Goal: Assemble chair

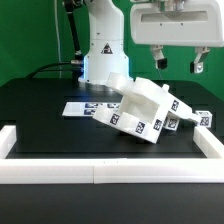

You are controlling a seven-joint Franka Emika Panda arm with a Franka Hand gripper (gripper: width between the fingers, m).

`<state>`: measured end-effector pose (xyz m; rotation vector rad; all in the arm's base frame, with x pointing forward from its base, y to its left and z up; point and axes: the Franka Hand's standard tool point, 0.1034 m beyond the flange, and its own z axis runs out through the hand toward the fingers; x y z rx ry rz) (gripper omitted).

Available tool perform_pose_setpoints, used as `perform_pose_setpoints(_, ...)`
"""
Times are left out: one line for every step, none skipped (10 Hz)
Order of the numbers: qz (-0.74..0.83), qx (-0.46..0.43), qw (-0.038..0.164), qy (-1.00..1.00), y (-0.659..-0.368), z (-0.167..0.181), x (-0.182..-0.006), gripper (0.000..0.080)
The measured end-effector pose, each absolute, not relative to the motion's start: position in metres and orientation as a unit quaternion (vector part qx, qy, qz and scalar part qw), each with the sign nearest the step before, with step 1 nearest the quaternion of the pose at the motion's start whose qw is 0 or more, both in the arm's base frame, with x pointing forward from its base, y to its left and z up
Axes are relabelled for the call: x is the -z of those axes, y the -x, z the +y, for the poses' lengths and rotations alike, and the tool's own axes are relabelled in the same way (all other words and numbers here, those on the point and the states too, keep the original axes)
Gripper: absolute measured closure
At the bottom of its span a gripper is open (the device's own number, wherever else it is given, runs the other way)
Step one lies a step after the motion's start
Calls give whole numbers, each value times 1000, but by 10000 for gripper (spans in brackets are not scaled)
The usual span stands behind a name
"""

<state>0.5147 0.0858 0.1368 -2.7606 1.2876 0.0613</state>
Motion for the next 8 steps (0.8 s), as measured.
perform_pose_setpoints(416, -20, 46, 908, -513, 76, -134, 150)
perform_pose_setpoints(413, -22, 44, 909, -511, 67, -133, 150)
perform_pose_setpoints(409, -23, 43, 911, -507, 61, -132, 150)
perform_pose_setpoints(403, -24, 41, 914, -503, 55, -130, 150)
perform_pose_setpoints(394, -26, 38, 918, -499, 46, -126, 150)
perform_pose_setpoints(388, -26, 37, 920, -497, 39, -125, 150)
perform_pose_setpoints(384, -25, 35, 922, -496, 34, -122, 150)
perform_pose_setpoints(378, -26, 33, 925, -494, 30, -119, 150)
